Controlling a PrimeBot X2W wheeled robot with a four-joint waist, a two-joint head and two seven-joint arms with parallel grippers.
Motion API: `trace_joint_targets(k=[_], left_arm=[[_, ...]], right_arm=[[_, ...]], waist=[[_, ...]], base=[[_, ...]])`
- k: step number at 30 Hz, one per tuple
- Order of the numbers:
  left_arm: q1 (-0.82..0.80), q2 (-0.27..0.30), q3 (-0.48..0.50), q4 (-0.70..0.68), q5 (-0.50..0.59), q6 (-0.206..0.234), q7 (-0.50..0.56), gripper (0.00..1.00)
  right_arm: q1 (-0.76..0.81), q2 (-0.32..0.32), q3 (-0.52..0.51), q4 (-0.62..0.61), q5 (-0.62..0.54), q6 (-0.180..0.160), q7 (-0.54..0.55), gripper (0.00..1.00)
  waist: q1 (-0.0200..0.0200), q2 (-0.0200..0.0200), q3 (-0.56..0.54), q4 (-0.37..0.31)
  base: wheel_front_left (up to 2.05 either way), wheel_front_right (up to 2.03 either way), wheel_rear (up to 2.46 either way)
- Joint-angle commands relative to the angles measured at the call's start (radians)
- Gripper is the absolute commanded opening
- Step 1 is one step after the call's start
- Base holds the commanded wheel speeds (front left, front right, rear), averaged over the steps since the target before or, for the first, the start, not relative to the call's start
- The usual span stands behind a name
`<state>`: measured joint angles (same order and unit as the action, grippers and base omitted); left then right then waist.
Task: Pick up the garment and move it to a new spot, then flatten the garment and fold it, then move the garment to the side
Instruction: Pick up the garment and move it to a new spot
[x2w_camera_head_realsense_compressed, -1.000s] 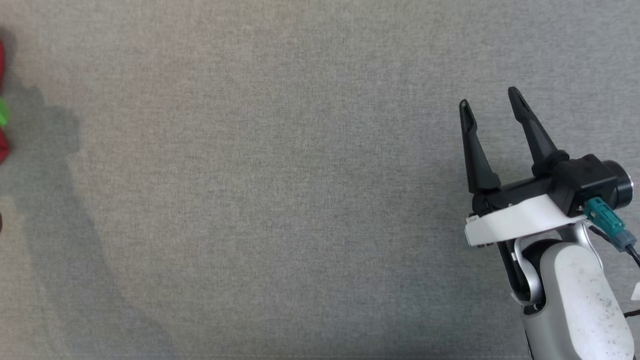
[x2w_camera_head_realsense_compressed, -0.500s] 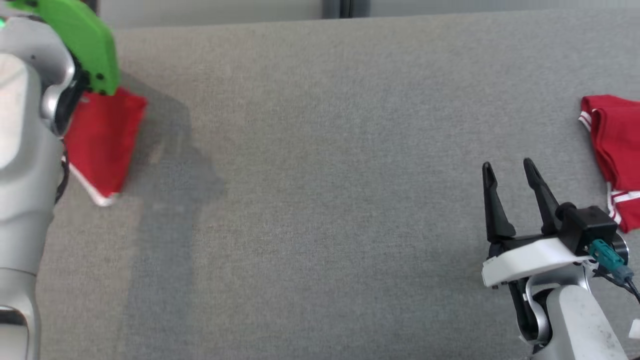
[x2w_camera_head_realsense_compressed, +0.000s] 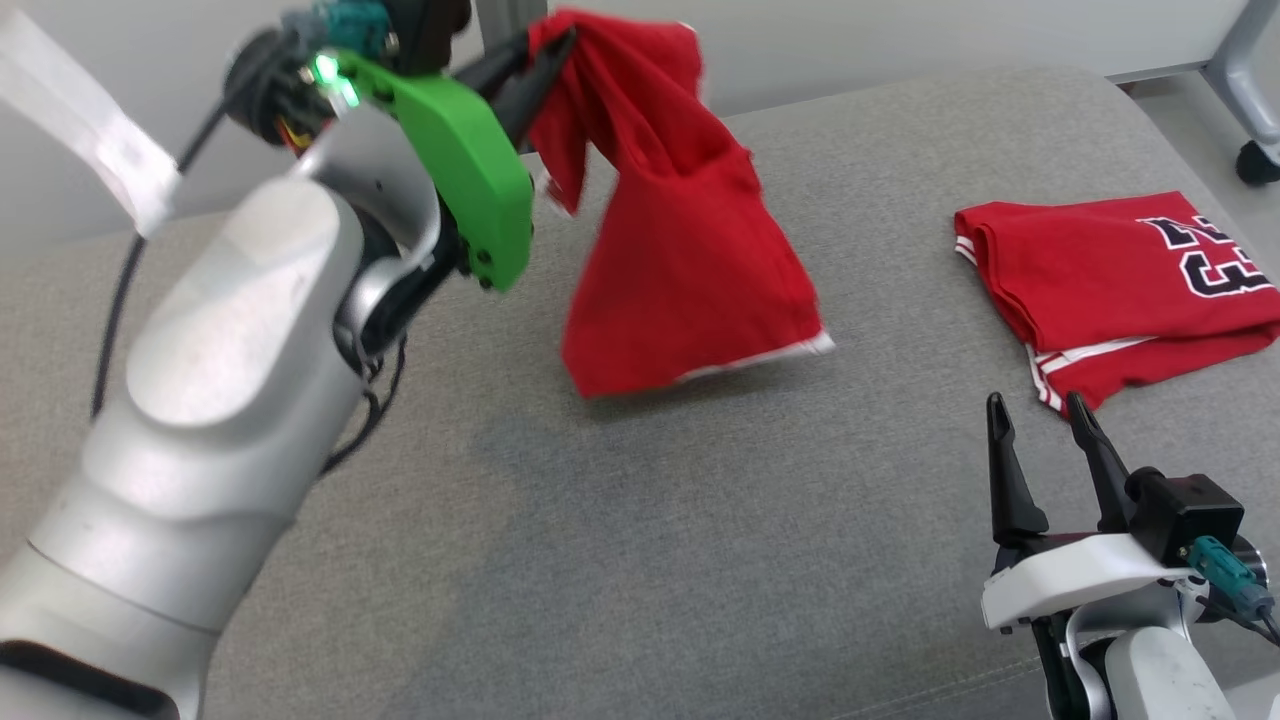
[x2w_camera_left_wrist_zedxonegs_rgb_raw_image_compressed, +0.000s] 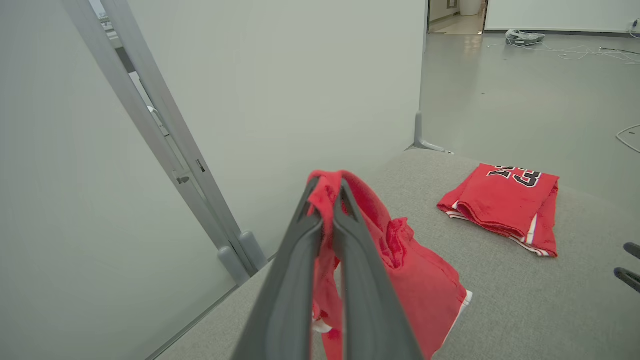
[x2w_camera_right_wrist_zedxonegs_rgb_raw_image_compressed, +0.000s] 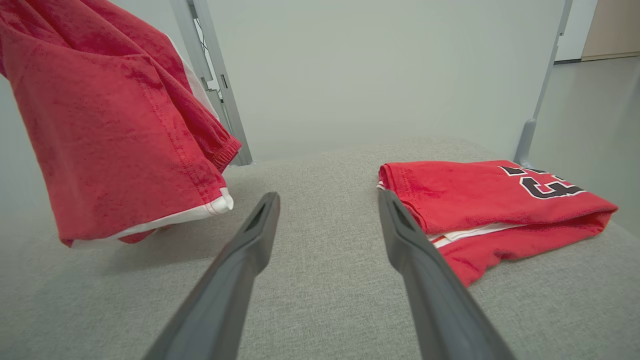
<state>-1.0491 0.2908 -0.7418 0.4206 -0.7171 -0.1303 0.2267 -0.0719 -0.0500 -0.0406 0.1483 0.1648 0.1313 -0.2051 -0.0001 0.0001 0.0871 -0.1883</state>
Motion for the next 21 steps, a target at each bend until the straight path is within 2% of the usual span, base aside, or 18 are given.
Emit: trace_joint_targets(k=[1, 6, 13, 14, 15, 16, 17, 18, 20, 21], left_arm=[[0.056, 0.007, -0.005, -0.003, -0.020, 0.002, -0.014, 0.00], [0.260, 0.010, -0.017, 0.049, -0.077, 0.023, -0.062, 0.00], [0.440, 0.008, -0.017, 0.232, -0.100, 0.074, -0.143, 0.00], [0.451, 0.002, -0.014, 0.255, -0.100, 0.080, -0.165, 0.22], [0.457, -0.004, -0.010, 0.271, -0.102, 0.083, -0.180, 0.22], [0.464, -0.011, -0.012, 0.289, -0.101, 0.083, -0.196, 0.40], [0.466, -0.016, -0.010, 0.299, -0.099, 0.085, -0.215, 0.45], [0.467, -0.022, -0.005, 0.312, -0.098, 0.088, -0.236, 0.72], [0.465, -0.034, 0.000, 0.329, -0.092, 0.090, -0.282, 1.00], [0.465, -0.040, 0.002, 0.338, -0.089, 0.093, -0.300, 1.00]], right_arm=[[0.013, -0.001, 0.000, 0.003, 0.002, -0.001, -0.007, 1.00], [0.015, -0.001, 0.012, 0.010, 0.014, -0.001, -0.012, 1.00], [-0.014, -0.002, 0.024, 0.023, 0.020, -0.001, -0.024, 1.00], [-0.016, -0.002, 0.024, 0.024, 0.018, -0.001, -0.026, 1.00], [-0.017, -0.002, 0.022, 0.025, 0.017, -0.001, -0.027, 1.00], [-0.018, -0.002, 0.022, 0.027, 0.014, -0.001, -0.027, 1.00], [-0.017, -0.002, 0.020, 0.028, 0.012, -0.001, -0.027, 1.00], [-0.018, -0.001, 0.019, 0.032, 0.009, -0.001, -0.027, 1.00], [-0.020, -0.002, 0.018, 0.037, 0.008, -0.001, -0.029, 1.00], [-0.020, -0.002, 0.018, 0.039, 0.007, -0.001, -0.029, 1.00]], waist=[[0.0001, -0.0001, -0.022, -0.034], [0.0001, -0.0001, -0.003, -0.022], [0.0001, -0.0001, 0.029, 0.001], [0.0001, -0.0001, 0.033, 0.005], [0.0001, -0.0001, 0.036, 0.010], [0.0001, -0.0001, 0.038, 0.015], [0.0001, -0.0001, 0.039, 0.020], [0.0001, -0.0001, 0.039, 0.025], [0.0001, -0.0001, 0.036, 0.035], [0.0001, -0.0001, 0.033, 0.040]], base=[[0.00, 0.00, 0.00], [0.00, 0.00, 0.00], [0.00, 0.00, 0.00], [0.00, 0.00, 0.00], [0.00, 0.00, 0.00], [0.00, 0.00, 0.00], [0.00, 0.00, 0.00], [0.00, 0.00, 0.00], [0.00, 0.00, 0.00], [0.00, 0.00, 0.00]])
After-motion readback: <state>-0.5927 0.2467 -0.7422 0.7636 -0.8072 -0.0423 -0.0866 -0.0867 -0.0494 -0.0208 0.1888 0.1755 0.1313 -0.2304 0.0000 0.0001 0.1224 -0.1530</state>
